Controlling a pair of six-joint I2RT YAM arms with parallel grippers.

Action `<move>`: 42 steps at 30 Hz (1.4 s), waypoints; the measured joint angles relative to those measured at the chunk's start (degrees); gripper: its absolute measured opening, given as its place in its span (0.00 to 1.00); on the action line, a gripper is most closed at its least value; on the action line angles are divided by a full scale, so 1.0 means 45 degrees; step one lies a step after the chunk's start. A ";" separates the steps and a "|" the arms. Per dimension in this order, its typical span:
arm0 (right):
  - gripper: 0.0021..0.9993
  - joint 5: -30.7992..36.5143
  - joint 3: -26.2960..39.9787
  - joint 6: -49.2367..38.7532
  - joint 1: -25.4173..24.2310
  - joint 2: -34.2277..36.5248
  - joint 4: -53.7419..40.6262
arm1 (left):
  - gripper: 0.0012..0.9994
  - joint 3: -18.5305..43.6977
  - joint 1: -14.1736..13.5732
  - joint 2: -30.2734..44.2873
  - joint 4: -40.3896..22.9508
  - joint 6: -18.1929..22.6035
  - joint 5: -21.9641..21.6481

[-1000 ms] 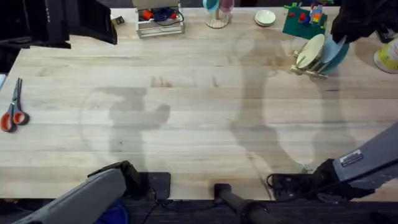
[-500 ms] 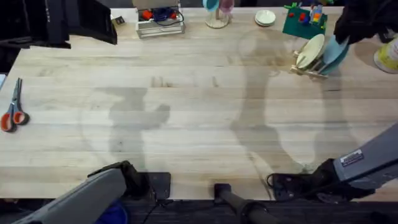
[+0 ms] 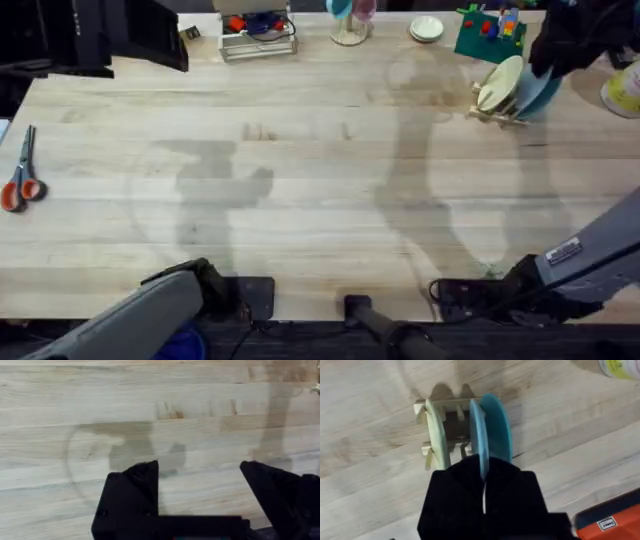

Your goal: Pick up the plates from the table one by one and place each into a slot on the dish rack.

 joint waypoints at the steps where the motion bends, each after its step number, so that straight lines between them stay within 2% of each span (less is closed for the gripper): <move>1: 0.03 0.0000 0.0000 0.0034 0.0000 0.0051 0.0000 | 0.99 0.0000 0.0000 0.0000 0.0000 0.0000 -0.0002; 10: 0.04 -0.0024 0.0000 0.0179 0.0000 0.0118 -0.0097 | 0.99 0.0000 0.0000 0.0000 0.0000 0.0000 -0.0005; 16: 0.19 -0.0029 0.0000 0.0193 0.0000 0.0118 -0.0146 | 0.99 0.0000 0.0000 0.0000 0.0000 0.0000 -0.0005; 30: 0.21 -0.0027 0.0000 0.0196 0.0000 0.0118 -0.0905 | 1.00 0.0000 0.0000 0.0000 0.0000 0.0000 -0.0005; 33: 0.28 -0.0026 0.0069 0.0192 0.0000 0.0115 -0.1453 | 1.00 0.0000 0.0000 0.0000 0.0000 0.0000 -0.0005; 39: 0.55 -0.0026 0.1348 0.0198 0.0001 0.0113 -0.2103 | 1.00 0.0000 0.0000 0.0000 0.0000 0.0000 -0.0005; 42: 0.78 -0.0024 0.2348 0.0121 0.0039 -0.0004 -0.2535 | 1.00 0.0000 0.0000 0.0000 0.0000 0.0000 -0.0005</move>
